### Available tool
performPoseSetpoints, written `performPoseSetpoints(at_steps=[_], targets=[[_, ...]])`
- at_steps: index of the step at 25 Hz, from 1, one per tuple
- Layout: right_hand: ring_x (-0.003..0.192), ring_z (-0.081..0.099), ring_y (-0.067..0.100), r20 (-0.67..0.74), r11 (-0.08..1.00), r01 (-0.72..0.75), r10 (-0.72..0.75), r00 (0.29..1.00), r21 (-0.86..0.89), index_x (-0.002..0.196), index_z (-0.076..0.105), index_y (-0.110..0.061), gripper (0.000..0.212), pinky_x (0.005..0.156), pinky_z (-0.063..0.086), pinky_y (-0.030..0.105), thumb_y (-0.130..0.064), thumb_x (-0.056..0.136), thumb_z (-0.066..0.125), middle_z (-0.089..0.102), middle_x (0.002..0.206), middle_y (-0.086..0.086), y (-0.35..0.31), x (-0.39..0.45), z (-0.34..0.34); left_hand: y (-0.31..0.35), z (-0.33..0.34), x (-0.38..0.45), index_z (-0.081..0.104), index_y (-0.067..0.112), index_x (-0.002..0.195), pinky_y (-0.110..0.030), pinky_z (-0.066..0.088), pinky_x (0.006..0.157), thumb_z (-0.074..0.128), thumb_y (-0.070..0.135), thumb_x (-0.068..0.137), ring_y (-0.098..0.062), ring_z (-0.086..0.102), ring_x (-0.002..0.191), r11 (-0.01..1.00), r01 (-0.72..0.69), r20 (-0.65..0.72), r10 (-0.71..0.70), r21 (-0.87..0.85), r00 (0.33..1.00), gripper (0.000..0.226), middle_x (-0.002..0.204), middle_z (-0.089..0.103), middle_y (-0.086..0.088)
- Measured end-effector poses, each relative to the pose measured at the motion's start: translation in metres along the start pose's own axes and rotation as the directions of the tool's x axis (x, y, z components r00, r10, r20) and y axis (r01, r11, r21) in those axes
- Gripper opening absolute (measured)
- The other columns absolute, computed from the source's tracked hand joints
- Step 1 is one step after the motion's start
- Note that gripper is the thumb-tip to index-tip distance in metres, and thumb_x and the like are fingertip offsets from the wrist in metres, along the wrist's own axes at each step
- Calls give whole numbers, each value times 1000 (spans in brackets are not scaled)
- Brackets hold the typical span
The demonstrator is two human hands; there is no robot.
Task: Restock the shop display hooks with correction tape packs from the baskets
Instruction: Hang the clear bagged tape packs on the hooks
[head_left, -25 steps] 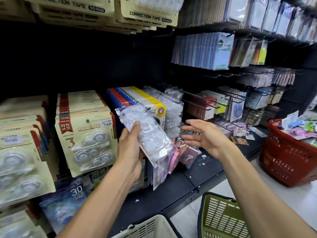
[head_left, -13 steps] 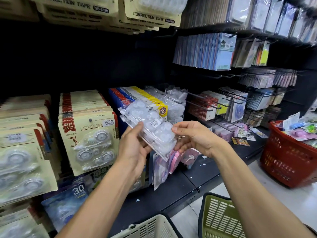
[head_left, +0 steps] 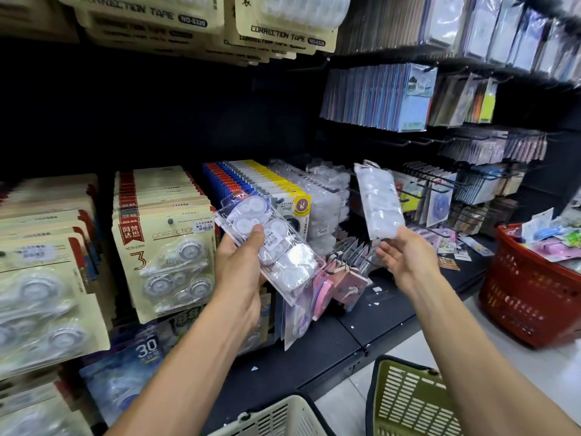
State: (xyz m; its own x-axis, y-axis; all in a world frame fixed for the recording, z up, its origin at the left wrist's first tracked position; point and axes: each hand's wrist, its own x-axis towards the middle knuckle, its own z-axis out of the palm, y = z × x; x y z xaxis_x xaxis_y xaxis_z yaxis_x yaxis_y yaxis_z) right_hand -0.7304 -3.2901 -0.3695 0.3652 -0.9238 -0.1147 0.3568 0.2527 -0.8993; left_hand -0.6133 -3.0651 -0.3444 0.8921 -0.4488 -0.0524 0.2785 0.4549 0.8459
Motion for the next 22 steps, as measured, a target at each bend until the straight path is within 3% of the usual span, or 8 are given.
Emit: performPoseSetpoints(at_steps=[4, 11, 17, 22], targets=[[72, 63, 22, -171, 998, -6, 17, 985, 65, 116, 49, -5, 13, 45, 57, 26, -9, 103, 49, 57, 84, 14, 1, 12, -15, -4, 2, 0, 67, 21, 104, -50, 55, 100, 59, 10, 101, -20, 72, 98, 1000, 7, 3, -7, 15, 1000, 14, 114, 75, -4], [67, 61, 22, -183, 999, 12, -5, 983, 38, 116, 51, -5, 13, 51, 60, 30, -8, 103, 51, 55, 78, 14, 0, 10, -15, -11, 2, 1, 69, 23, 109, -51, 52, 103, 60, 11, 101, -22, 71, 107, 1000, 4, 8, -4, 31, 1000, 17, 115, 75, -3], [60, 59, 21, -189, 1000, 10, -7, 982, 12, 115, 54, -4, 15, 46, 58, 27, -4, 100, 51, 56, 72, 13, -1, 8, -15, -13, 2, 2, 68, 22, 113, -47, 55, 99, 59, 10, 101, -19, 72, 100, 1000, 4, 21, -5, 25, 1000, 19, 114, 75, -3], [59, 62, 20, -237, 998, 66, -64, 969, 4, 110, 55, -7, 12, 44, 56, 25, -9, 99, 59, 60, 81, 15, 1, 6, -12, -12, 1, 1, 69, 21, 112, -36, 59, 85, 59, 10, 101, -12, 73, 86, 1000, 9, 36, -9, 15, 999, 18, 107, 76, 1]])
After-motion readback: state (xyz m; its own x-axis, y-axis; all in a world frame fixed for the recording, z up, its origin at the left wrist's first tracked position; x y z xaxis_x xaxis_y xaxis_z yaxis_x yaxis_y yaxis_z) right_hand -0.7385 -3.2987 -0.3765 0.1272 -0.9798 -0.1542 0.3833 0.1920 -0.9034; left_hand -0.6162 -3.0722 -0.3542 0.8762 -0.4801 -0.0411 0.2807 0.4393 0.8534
